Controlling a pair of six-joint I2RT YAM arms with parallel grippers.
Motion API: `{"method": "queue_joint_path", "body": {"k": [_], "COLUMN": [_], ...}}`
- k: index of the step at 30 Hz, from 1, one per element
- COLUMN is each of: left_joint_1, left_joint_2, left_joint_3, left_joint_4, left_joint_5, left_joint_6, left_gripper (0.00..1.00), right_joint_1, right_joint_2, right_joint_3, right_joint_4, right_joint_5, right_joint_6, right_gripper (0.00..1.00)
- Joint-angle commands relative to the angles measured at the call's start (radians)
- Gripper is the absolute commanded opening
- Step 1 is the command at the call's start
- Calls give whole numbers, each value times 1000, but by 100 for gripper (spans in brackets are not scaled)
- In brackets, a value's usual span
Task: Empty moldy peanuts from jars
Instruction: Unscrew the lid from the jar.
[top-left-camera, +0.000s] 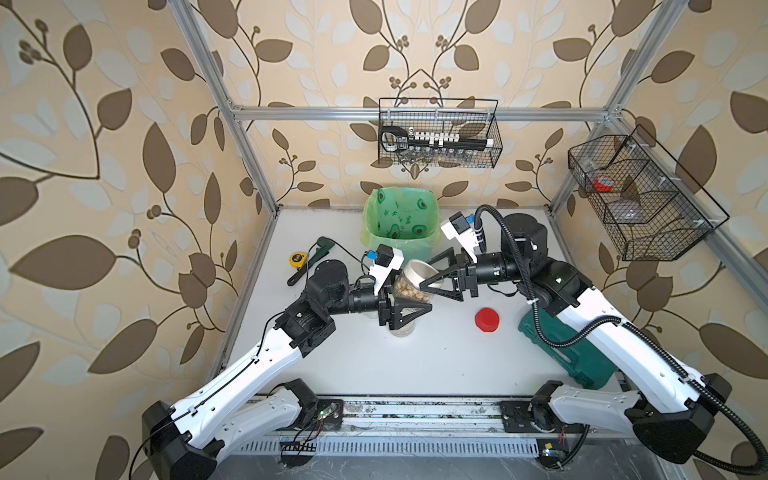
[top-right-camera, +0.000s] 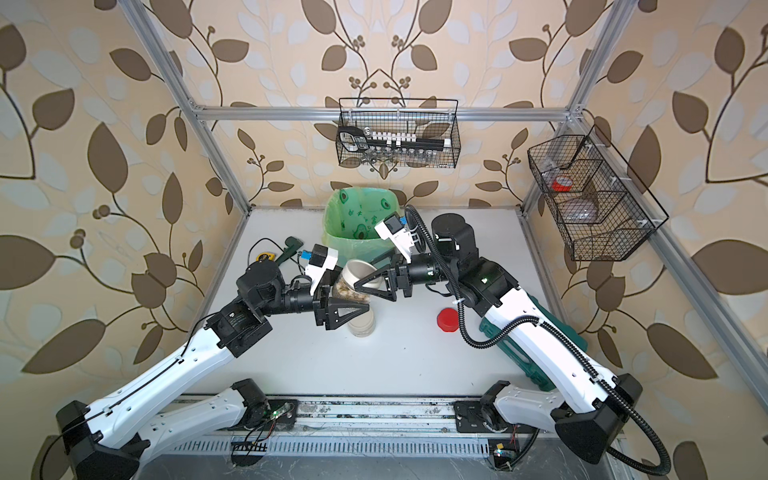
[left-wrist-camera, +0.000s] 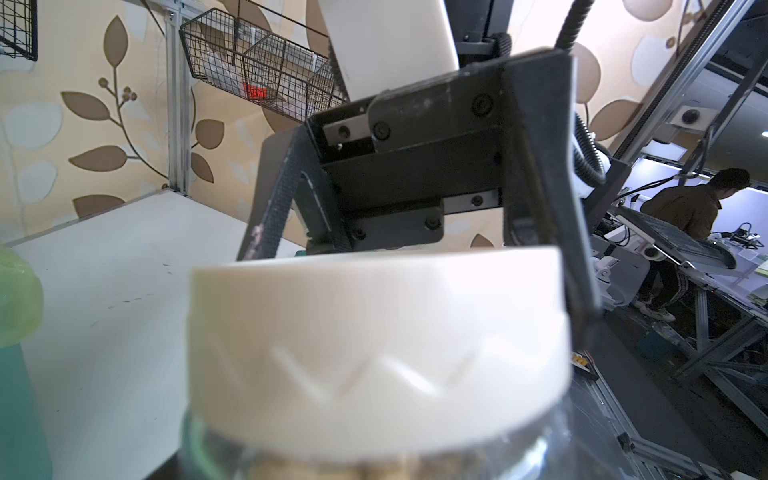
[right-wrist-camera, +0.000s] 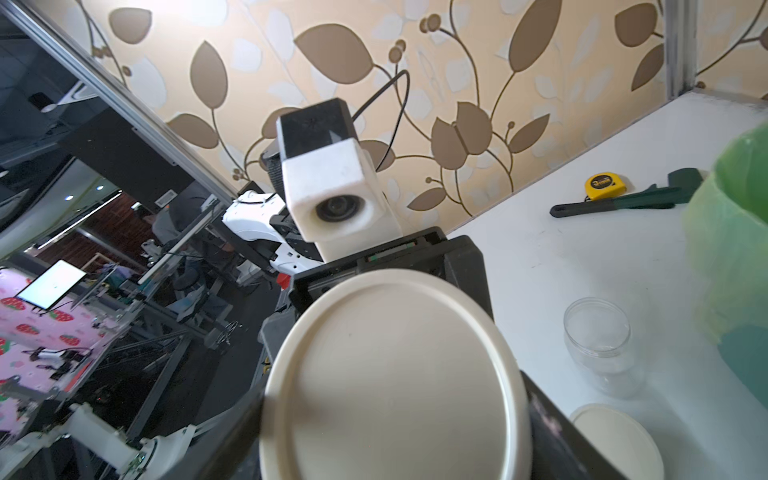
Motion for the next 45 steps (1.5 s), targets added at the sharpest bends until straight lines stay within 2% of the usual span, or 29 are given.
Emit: {"method": "queue_joint_path", "body": {"k": [1, 7, 12, 22, 27, 33, 39, 41, 45], "left_joint_1": [2, 1, 2, 1, 2, 2, 1, 2, 2], "left_joint_2": [3, 18, 45, 75, 87, 116, 137, 145, 154], "left_joint_3": [18, 13, 18, 26, 30, 28, 24, 25, 26], "left_joint_4": [12, 14, 33, 21, 35, 54, 94, 101, 101], "left_joint_5": [105, 106, 132, 140, 158, 205, 237, 248, 257], "left_joint_6": [18, 20, 13, 17, 10, -8, -26, -29, -33], "left_gripper": [26, 26, 26, 29, 28, 27, 27, 27, 27], "right_joint_1": [-34, -37, -38, -37, -37, -37, -37, -37, -40], "right_joint_2": [11, 43, 52, 129, 123, 148, 227, 246, 265], "right_joint_3": [51, 56, 81, 251, 246, 307, 417, 454, 495], "right_joint_4": [121, 166, 150, -119, -114, -193, -369, -419, -433], "right_joint_5": [-168, -197, -238, -239, -243, -329, -395, -397, -391], "right_joint_6": [36, 44, -17, -205, -214, -285, -421, -468, -477], "right_gripper": [40, 38, 38, 39, 40, 43, 42, 42, 44]}}
